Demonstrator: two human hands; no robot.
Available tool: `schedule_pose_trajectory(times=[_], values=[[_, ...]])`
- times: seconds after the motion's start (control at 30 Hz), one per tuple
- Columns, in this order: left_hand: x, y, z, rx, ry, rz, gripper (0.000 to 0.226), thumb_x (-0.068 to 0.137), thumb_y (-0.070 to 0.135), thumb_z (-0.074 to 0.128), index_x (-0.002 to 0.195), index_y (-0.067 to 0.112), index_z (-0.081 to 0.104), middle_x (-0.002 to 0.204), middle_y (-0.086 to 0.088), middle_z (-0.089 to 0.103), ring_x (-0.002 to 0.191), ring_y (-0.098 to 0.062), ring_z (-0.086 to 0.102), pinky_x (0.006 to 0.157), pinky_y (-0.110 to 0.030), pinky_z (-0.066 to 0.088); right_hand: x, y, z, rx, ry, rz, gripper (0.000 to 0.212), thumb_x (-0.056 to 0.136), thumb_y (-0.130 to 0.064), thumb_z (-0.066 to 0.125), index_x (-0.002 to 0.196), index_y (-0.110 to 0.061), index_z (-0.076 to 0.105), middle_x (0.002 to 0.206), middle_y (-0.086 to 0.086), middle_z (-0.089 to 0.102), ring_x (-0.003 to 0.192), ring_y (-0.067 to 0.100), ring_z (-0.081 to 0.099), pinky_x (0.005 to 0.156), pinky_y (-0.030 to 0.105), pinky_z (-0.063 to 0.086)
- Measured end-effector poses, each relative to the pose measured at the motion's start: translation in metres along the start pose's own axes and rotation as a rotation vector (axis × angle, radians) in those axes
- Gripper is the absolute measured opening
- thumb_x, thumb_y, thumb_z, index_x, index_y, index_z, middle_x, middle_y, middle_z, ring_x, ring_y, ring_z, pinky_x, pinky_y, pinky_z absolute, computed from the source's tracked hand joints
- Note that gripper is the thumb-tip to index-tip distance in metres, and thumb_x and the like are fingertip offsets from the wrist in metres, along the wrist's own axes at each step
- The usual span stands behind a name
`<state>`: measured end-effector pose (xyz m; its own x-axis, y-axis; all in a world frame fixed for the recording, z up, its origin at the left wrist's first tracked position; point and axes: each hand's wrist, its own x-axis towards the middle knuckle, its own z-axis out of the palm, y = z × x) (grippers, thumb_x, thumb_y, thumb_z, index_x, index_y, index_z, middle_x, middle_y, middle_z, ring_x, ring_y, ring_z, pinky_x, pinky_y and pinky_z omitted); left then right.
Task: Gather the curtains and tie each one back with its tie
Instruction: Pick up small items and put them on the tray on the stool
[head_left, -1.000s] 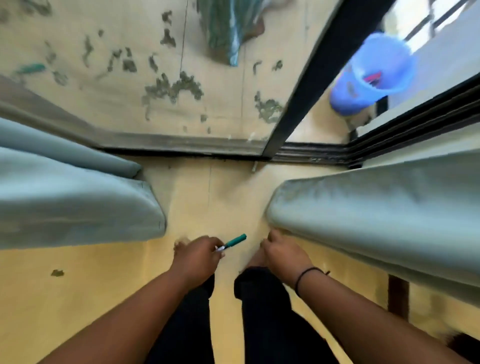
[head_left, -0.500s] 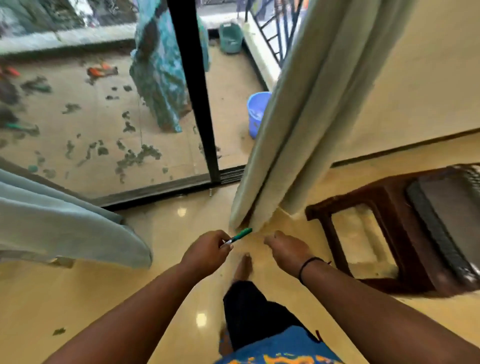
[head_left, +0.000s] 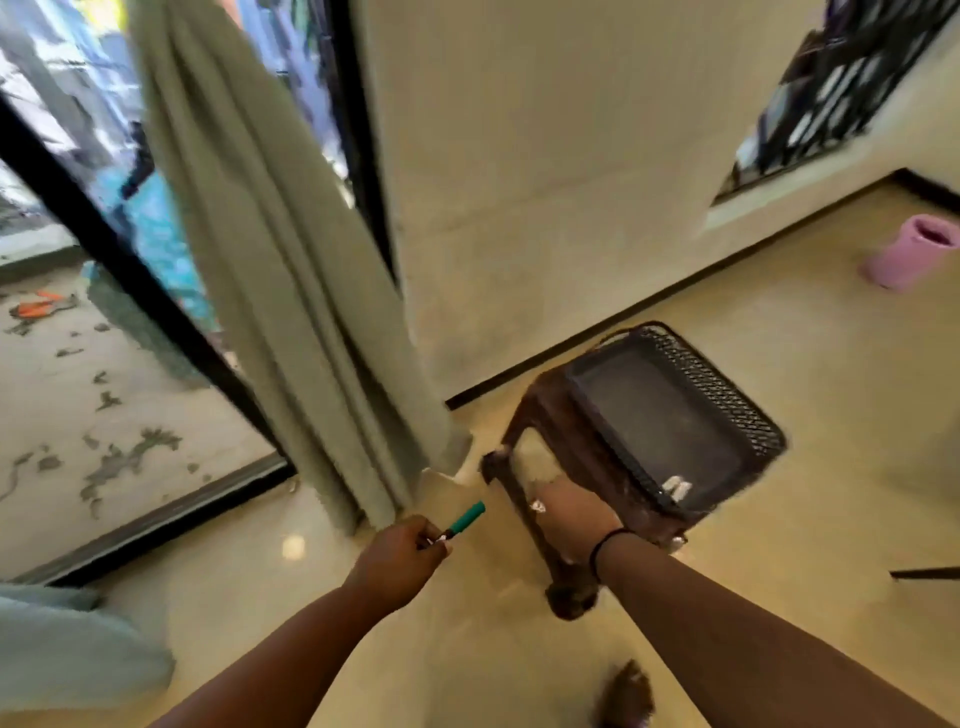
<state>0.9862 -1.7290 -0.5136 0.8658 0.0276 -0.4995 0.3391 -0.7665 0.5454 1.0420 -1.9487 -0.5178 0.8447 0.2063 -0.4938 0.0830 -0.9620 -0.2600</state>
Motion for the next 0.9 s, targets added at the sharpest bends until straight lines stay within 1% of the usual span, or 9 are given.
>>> schedule_pose_trajectory(times=[0.07,0.13,0.2,0.3,0.4,0.53,0.7,0.8,0.9], values=[[0.022,0.053,0.029,0.018,-0.011,0.035,0.008,0.09,0.037,0.059,0.086,0.03,0.058,0.076,0.009,0.054,0.072,-0.008,0.051,0.054,-0.018,0.033,-0.014,0.059,-0.018,0.048,0.006,-0.003,0.03,0.089,-0.019,0.053,0.119,-0.022,0.051,0.112,0.007,0.053,0.102,0.031,0.057,0.087,0.04,0.05],[0.043,0.105,0.059,-0.013,-0.041,0.043,0.008,0.09,0.034,0.06,0.086,0.028,0.058,0.077,0.007,0.056,0.075,-0.011,0.053,0.06,-0.022,0.042,-0.021,0.117,-0.033,0.052,0.033,-0.005,0.03,0.083,-0.024,0.06,0.112,-0.025,0.052,0.11,0.007,0.053,0.102,0.031,0.057,0.085,0.039,0.048],[0.066,0.158,0.092,-0.037,-0.075,0.042,0.009,0.089,0.032,0.062,0.085,0.024,0.061,0.079,0.004,0.06,0.076,-0.014,0.056,0.065,-0.025,0.045,-0.023,0.177,-0.047,0.101,0.068,0.049,0.024,0.088,-0.024,0.052,0.111,-0.023,0.055,0.111,0.01,0.056,0.106,0.032,0.055,0.087,0.037,0.044],[0.089,0.223,0.127,-0.025,-0.115,0.024,0.014,0.086,0.035,0.063,0.083,0.022,0.065,0.075,0.004,0.061,0.067,-0.009,0.055,0.055,-0.02,0.04,-0.024,0.244,-0.065,0.173,0.113,0.166,0.026,0.092,-0.016,0.046,0.116,-0.016,0.057,0.119,0.012,0.058,0.113,0.029,0.054,0.088,0.033,0.04],[0.103,0.259,0.148,-0.05,-0.126,-0.008,0.014,0.082,0.037,0.068,0.076,0.024,0.066,0.071,0.005,0.063,0.063,-0.007,0.055,0.053,-0.02,0.04,-0.017,0.292,-0.074,0.281,0.161,0.303,0.024,0.09,-0.017,0.049,0.112,-0.018,0.057,0.12,0.009,0.061,0.109,0.028,0.057,0.079,0.029,0.041],[0.123,0.264,0.161,-0.055,-0.18,-0.077,0.02,0.08,0.037,0.069,0.081,0.017,0.07,0.067,0.003,0.065,0.063,-0.012,0.059,0.061,-0.025,0.046,0.004,0.313,-0.067,0.344,0.104,0.351,0.021,0.089,-0.018,0.051,0.109,-0.015,0.057,0.115,0.01,0.063,0.104,0.029,0.057,0.076,0.029,0.04],[0.173,0.284,0.164,0.064,-0.282,0.051,0.019,0.085,0.037,0.063,0.088,0.018,0.066,0.081,0.0,0.065,0.074,-0.016,0.06,0.061,-0.026,0.042,0.03,0.314,-0.06,0.343,0.058,0.354,0.02,0.091,-0.021,0.051,0.107,-0.015,0.06,0.115,0.01,0.063,0.106,0.029,0.058,0.083,0.032,0.045],[0.205,0.303,0.165,0.143,-0.341,0.104,0.019,0.084,0.04,0.062,0.081,0.022,0.058,0.092,-0.003,0.066,0.088,-0.023,0.062,0.071,-0.03,0.045,0.036,0.314,-0.061,0.289,0.018,0.363,0.02,0.091,-0.021,0.048,0.103,-0.013,0.062,0.112,0.012,0.064,0.104,0.03,0.059,0.079,0.033,0.045],[0.235,0.317,0.163,0.224,-0.359,0.136,0.019,0.085,0.039,0.063,0.083,0.02,0.058,0.099,-0.006,0.067,0.096,-0.027,0.062,0.079,-0.032,0.047,0.049,0.315,-0.06,0.199,-0.033,0.345,0.025,0.09,-0.019,0.047,0.111,-0.015,0.059,0.116,0.012,0.063,0.108,0.03,0.058,0.083,0.034,0.045]])
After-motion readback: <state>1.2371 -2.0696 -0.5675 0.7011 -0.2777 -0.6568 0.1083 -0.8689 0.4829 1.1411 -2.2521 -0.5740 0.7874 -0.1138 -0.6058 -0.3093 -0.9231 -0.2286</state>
